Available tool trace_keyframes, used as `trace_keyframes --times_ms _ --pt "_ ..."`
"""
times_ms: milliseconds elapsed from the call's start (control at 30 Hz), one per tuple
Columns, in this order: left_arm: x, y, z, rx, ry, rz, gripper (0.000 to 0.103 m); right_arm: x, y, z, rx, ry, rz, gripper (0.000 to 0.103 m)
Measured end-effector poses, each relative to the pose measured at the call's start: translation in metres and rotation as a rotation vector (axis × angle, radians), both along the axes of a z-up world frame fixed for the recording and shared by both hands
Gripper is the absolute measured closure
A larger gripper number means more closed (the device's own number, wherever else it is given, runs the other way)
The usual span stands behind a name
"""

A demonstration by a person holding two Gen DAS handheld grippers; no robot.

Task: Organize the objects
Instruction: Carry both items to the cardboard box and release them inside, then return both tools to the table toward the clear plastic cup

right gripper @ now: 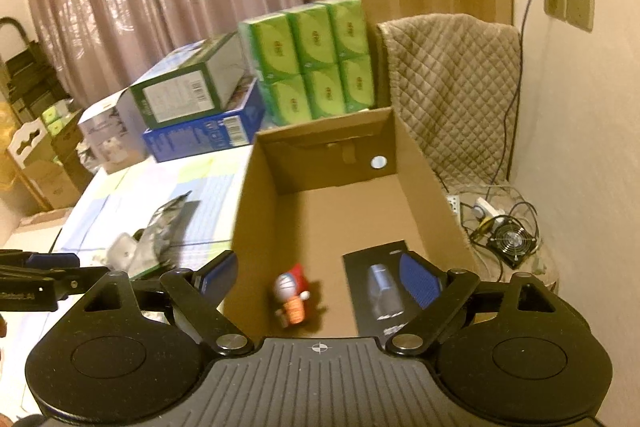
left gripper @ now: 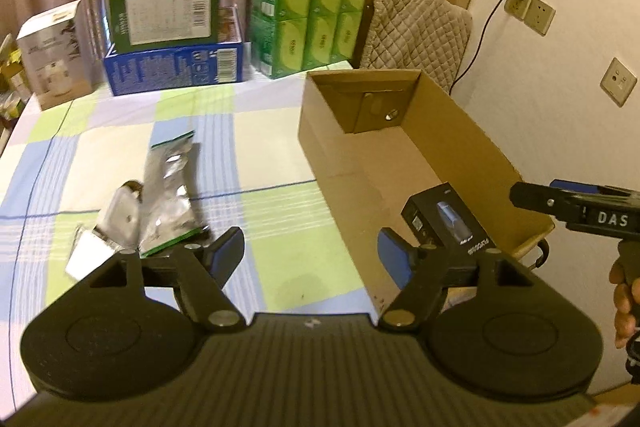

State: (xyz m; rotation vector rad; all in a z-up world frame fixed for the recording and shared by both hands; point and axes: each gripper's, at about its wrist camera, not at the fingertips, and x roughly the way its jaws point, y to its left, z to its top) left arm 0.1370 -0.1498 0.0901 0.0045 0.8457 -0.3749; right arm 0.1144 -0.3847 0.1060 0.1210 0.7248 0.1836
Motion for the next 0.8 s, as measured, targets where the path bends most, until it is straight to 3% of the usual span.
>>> trace_keyframes --times_ms 600,800 --pt "-0.066 0.09 0.013 0.013 -0.035 0.161 0.012 -0.052 0.083 0.007 0.013 -0.015 0.116 0.018" --pt "-0.084 0.121 0.011 0.087 -0.061 0.232 0.001 -0.059 0.102 -0.001 0.043 -0.01 0.151 0.018"
